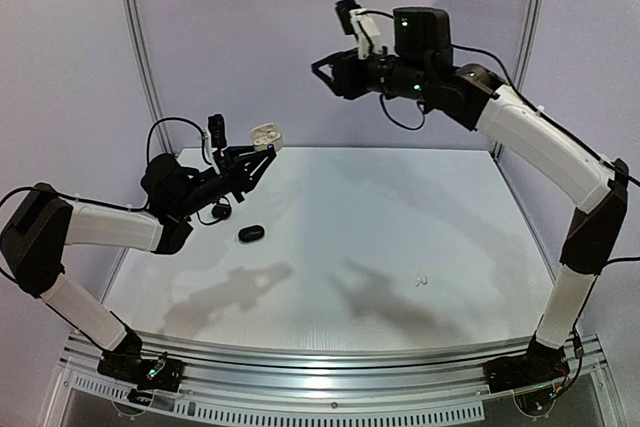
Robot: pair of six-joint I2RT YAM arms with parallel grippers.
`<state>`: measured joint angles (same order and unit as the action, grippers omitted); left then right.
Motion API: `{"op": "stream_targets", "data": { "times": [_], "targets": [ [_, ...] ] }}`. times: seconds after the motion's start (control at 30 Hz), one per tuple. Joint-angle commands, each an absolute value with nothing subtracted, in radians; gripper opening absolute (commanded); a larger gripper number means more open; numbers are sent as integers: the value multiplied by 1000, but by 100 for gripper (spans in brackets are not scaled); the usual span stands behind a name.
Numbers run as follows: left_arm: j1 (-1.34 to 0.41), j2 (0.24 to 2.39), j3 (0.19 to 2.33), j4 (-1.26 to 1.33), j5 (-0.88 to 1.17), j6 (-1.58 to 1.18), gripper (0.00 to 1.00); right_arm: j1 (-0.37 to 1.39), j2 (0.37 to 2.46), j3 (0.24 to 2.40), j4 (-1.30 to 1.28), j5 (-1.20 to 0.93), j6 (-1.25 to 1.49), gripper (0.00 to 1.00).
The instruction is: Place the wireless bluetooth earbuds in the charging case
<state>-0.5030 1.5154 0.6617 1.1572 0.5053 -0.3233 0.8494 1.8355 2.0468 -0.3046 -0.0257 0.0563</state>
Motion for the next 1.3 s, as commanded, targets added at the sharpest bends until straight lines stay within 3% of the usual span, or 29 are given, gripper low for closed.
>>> {"op": "stream_targets", "data": {
  "times": [0.0,0.1,0.23,0.5,0.8,1.27],
  "targets": [
    [-499,1489,667,1152,489,-317,0,682,1831,2045,-836,189,448,40],
    [-499,1476,650,1159,482,-307,0,630,1859,1957,-1049,196,616,41],
    [-496,1458,631,1155,481,-307,0,615,1870,1791,-1147,201,794,42],
    [-494,1428,601,1160,479,-308,0,625,1873,1458,-1047,149,1007,50],
    [-488,1417,592,1153,482,-316,0,683,1964,1369,-988,70,1015,54],
    [-478,1432,608,1144,493,-321,0,702,2016,1299,-1013,82,961,52]
  ]
}}
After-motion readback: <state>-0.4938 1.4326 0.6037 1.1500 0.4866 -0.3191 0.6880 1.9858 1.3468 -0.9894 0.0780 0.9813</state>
